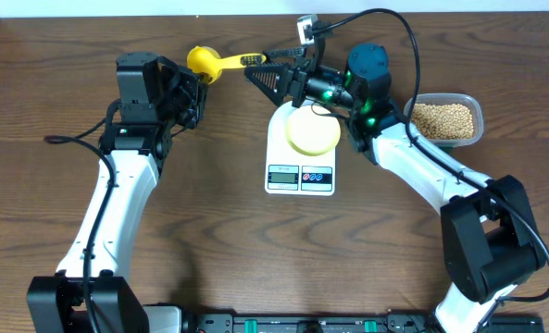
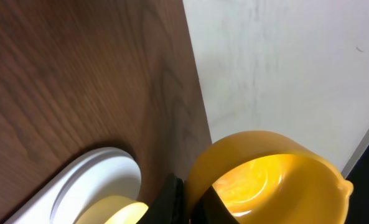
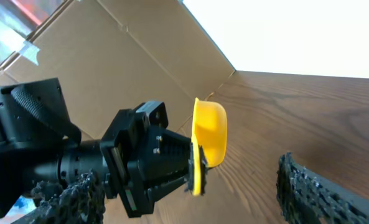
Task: Scoop item into bowl and weigh 50g on scale
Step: 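Move the right gripper to the scoop handle and close on it, then open the left gripper to release the scoop to the right gripper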
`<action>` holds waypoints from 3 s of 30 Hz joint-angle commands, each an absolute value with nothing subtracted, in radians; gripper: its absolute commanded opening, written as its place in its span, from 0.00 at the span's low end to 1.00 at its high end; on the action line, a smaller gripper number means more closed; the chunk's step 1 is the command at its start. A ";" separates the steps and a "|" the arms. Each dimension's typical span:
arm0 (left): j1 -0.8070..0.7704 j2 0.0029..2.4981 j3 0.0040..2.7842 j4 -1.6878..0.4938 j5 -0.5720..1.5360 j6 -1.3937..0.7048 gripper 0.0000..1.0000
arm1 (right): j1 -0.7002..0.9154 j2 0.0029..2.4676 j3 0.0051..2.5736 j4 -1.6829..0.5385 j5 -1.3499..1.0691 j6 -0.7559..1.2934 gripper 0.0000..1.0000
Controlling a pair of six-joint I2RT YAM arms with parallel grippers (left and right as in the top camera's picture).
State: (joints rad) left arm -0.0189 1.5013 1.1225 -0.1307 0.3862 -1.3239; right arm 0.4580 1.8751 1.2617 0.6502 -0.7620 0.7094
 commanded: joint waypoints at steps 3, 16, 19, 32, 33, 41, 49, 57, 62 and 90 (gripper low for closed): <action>-0.036 1.487 1.130 -0.126 0.377 -1.395 0.08 | 0.481 1.885 1.282 0.710 -0.724 0.737 0.87; -0.082 1.487 1.130 -0.126 0.377 -1.386 0.08 | 0.492 1.885 1.282 0.715 -0.709 0.736 0.66; -0.082 1.487 1.130 -0.126 0.377 -1.386 0.08 | 0.492 1.885 1.282 0.715 -0.709 0.731 0.58; -0.082 1.487 1.130 -0.126 0.377 -1.385 0.08 | 0.492 1.885 1.282 0.713 -0.709 0.708 0.24; -0.082 1.487 1.130 -0.126 0.377 -1.385 0.08 | 0.492 1.885 1.282 0.710 -0.709 0.706 0.24; -0.082 1.487 1.130 -0.125 0.373 -1.368 0.08 | 0.492 1.885 1.282 0.688 -0.709 0.697 0.29; -0.082 1.487 1.130 -0.125 0.368 -1.344 0.08 | 0.492 1.885 1.282 0.688 -0.717 0.690 0.08; -0.082 1.487 1.130 -0.126 0.369 -1.344 0.08 | 0.492 1.885 1.282 0.680 -0.717 0.691 0.01; -0.082 1.487 1.130 -0.126 0.369 -1.344 0.08 | 0.492 1.885 1.282 0.669 -0.717 0.690 0.01; -0.082 1.487 1.130 -0.138 0.370 -1.343 0.83 | 0.492 1.885 1.282 0.669 -0.732 0.650 0.01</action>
